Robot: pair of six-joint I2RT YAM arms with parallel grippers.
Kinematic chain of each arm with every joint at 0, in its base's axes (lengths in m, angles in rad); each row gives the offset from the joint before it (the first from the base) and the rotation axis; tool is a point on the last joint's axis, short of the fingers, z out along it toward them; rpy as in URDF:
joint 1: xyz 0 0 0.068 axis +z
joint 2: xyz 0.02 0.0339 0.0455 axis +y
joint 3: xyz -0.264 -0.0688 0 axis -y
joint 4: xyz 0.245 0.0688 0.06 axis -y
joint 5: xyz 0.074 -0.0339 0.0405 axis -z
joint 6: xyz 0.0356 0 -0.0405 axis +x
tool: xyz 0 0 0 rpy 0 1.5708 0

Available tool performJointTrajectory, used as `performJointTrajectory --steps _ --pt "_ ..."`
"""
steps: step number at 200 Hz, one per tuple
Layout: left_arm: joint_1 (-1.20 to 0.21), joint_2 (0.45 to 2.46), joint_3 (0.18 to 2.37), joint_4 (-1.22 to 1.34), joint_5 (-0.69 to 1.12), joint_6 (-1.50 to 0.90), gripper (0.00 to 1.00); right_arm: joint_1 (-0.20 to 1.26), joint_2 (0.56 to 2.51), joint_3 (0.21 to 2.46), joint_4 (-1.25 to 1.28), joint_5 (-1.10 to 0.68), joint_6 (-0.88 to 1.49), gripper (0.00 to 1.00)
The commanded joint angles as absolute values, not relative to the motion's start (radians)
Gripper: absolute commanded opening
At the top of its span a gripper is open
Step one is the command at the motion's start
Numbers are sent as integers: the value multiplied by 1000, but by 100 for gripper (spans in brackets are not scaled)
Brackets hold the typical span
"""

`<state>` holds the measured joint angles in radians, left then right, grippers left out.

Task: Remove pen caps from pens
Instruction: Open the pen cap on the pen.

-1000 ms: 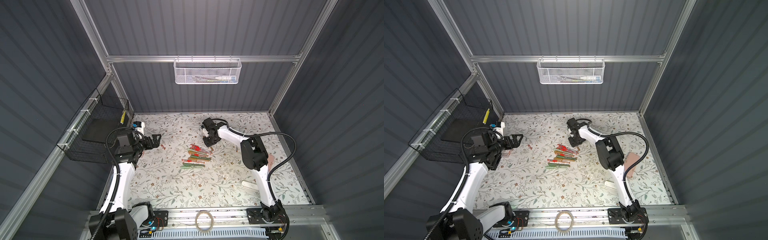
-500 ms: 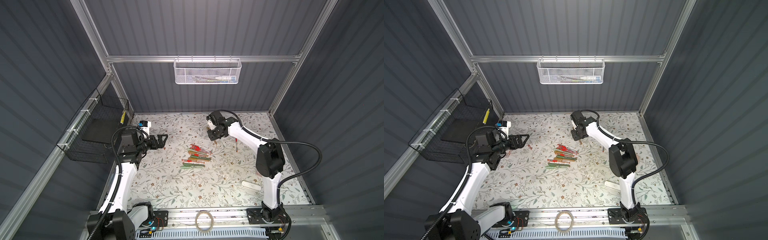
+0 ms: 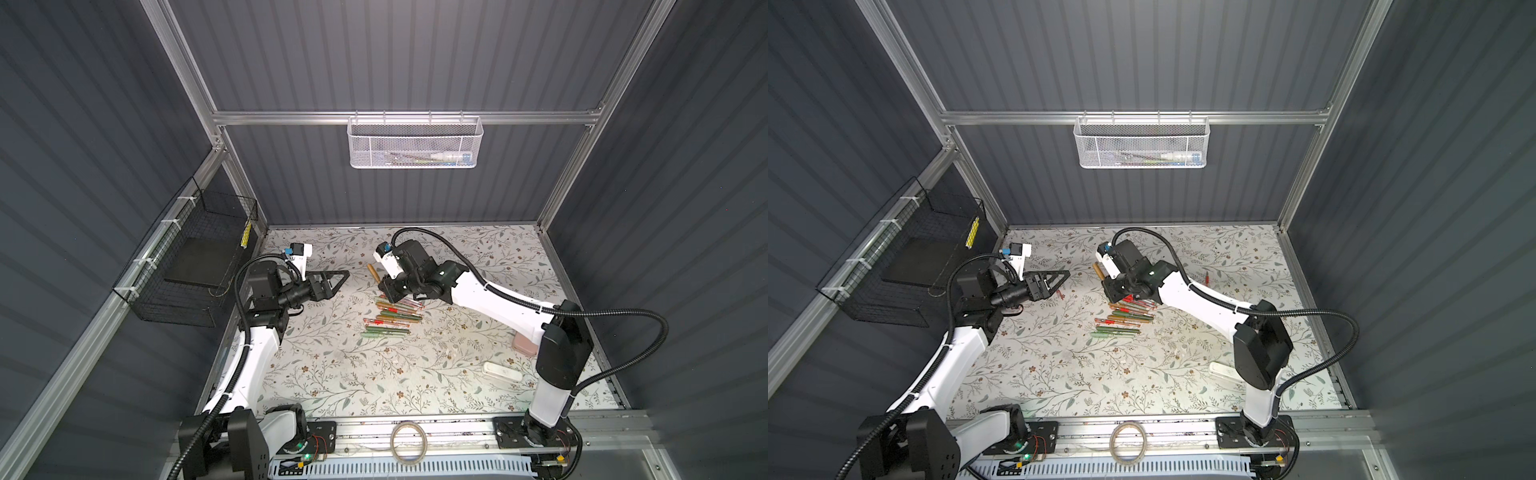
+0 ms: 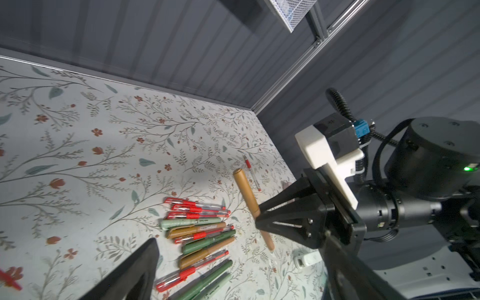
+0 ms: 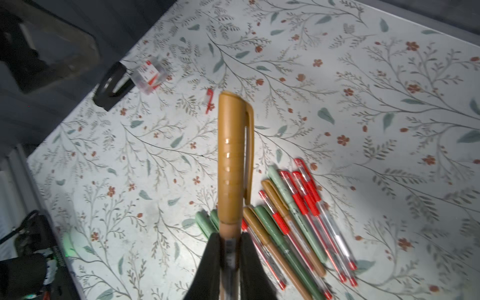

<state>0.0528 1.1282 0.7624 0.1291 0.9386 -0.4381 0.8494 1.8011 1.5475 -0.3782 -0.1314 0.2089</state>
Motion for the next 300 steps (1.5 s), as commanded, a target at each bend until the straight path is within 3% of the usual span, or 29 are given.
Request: performJointTrajectory --steps 1,66,145,199,251,295,300 --pt "45 1136 754 232 1035 -520 96 880 1775 1536 -242 -199 267 0" --pt "35 1143 729 329 1057 -600 84 915 1730 1430 -13 -273 349 0" --pt "37 1157 725 377 1050 -666 71 950 1724 1405 40 -294 359 0" --pt "35 1156 700 457 1059 -723 53 959 1738 1427 43 -284 350 0" --pt "34 1153 697 470 1060 -732 21 959 1762 1448 44 -295 350 0" --pt "34 1157 697 475 1057 -734 9 959 1776 1470 44 -296 351 0" --pt "34 1156 694 475 1056 -733 8 958 1779 1470 44 -294 350 4"
